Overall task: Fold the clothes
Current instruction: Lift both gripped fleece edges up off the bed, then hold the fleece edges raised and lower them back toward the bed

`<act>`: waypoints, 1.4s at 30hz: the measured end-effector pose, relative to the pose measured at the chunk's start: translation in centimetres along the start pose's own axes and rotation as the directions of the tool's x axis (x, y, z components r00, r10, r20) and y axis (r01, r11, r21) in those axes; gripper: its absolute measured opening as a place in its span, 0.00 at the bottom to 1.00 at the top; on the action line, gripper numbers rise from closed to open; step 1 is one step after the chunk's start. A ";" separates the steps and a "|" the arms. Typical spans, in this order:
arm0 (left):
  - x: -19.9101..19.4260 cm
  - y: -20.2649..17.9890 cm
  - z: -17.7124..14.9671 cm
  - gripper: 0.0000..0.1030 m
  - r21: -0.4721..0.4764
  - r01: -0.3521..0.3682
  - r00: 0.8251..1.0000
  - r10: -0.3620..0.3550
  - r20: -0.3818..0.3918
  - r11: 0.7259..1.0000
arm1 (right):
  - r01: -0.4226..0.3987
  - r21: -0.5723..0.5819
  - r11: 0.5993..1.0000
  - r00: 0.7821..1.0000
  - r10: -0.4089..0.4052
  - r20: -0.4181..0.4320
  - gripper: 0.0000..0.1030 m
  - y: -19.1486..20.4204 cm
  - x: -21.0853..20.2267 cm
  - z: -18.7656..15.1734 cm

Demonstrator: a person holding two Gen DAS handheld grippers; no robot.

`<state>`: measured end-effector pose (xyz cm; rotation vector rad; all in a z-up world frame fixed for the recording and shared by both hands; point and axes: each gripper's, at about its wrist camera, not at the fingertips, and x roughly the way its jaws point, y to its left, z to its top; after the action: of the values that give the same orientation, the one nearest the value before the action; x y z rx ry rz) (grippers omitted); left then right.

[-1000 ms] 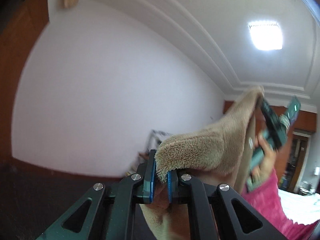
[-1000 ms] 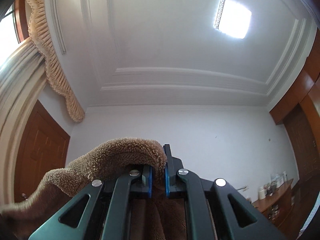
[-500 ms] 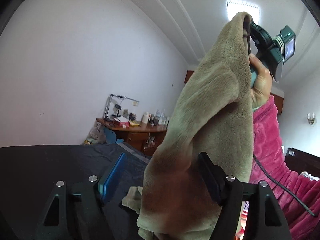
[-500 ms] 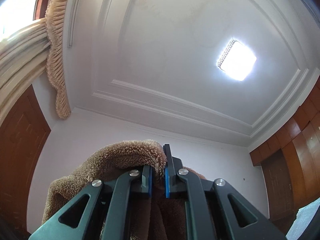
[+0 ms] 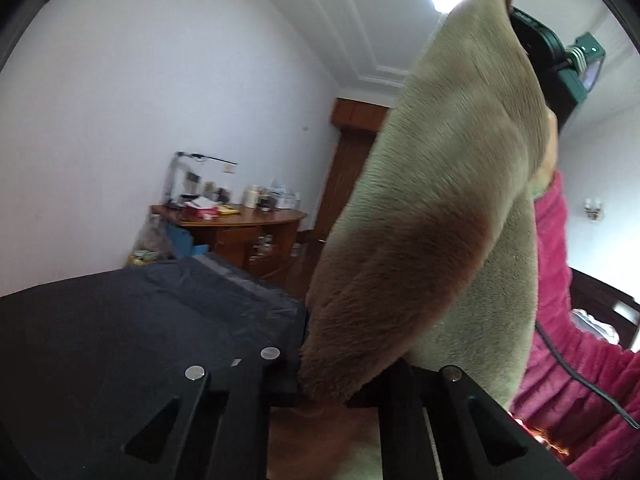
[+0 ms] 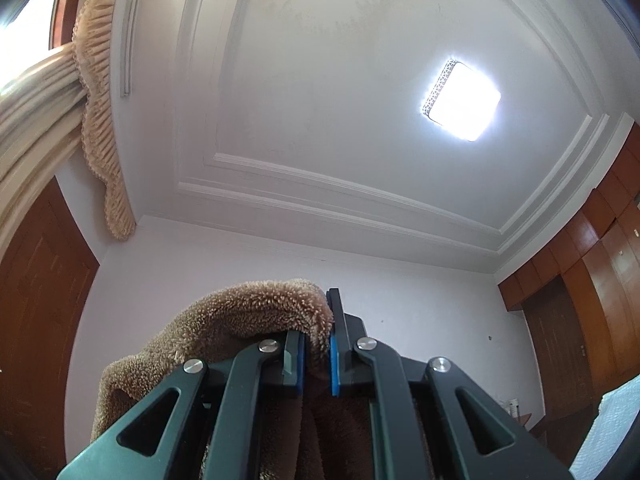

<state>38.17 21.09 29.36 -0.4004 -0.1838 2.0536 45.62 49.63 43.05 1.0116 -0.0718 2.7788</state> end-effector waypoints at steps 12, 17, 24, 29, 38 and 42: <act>-20.4 -6.0 8.0 0.11 -0.119 -0.474 0.731 0.465 0.499 0.873 | 0.031 0.002 1.000 0.988 -0.030 -0.152 0.10 -3.4 -0.9 -6.5; -25.3 -11.1 8.8 0.11 -0.120 -0.585 0.589 0.522 0.616 0.802 | -0.017 0.036 0.999 0.991 0.021 -0.132 0.10 -2.5 -2.4 -7.2; -23.7 -13.0 8.1 0.12 -0.086 -0.662 0.516 0.537 0.667 0.744 | -0.051 0.084 0.995 0.991 0.060 -0.118 0.11 -2.0 -2.8 -7.5; -23.3 -15.6 8.4 0.12 -0.062 -0.692 0.490 0.531 0.692 0.719 | -0.049 0.108 0.993 0.996 0.056 -0.067 0.11 -2.3 -3.3 -6.3; -25.2 -18.2 5.2 0.12 -0.067 -0.709 0.461 0.533 0.710 0.702 | -0.036 0.073 0.997 0.996 0.029 0.087 0.14 -1.5 -5.3 -2.3; -26.1 -19.1 4.6 0.12 -0.072 -0.722 0.440 0.536 0.721 0.688 | -0.038 0.052 0.998 0.993 0.032 0.115 0.18 -1.1 -6.3 -1.9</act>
<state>63.90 7.97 44.59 0.6287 -0.2446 2.8796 49.39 49.97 37.51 1.1934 -0.0306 2.7656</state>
